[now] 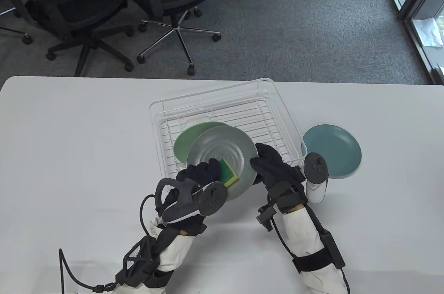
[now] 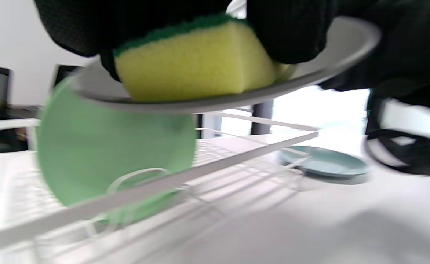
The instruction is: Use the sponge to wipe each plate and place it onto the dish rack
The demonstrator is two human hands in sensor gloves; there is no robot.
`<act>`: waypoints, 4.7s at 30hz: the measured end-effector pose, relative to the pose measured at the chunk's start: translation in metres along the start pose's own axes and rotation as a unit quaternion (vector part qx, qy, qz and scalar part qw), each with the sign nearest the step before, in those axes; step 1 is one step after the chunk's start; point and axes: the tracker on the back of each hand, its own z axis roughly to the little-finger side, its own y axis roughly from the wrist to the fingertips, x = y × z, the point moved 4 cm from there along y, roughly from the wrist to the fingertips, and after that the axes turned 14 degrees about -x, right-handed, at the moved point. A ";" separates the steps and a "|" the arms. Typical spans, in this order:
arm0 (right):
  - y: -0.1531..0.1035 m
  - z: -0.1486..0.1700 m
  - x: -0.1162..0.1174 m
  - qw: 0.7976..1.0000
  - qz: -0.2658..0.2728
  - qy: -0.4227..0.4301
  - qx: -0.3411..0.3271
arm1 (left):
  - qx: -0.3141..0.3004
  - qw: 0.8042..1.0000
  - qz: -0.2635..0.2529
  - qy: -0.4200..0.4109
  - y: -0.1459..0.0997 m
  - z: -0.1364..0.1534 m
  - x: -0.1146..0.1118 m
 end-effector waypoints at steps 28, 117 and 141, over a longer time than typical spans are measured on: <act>0.006 -0.001 0.030 0.991 -0.119 0.052 -0.031 | 0.096 0.982 -0.064 0.151 -0.009 0.017 0.010; -0.010 -0.007 -0.040 0.976 0.103 0.182 -0.057 | 0.082 0.826 -0.355 -0.430 -0.043 0.094 -0.001; -0.007 0.035 0.013 0.998 0.011 0.031 0.061 | -0.038 0.852 -0.285 -0.437 -0.015 0.015 0.002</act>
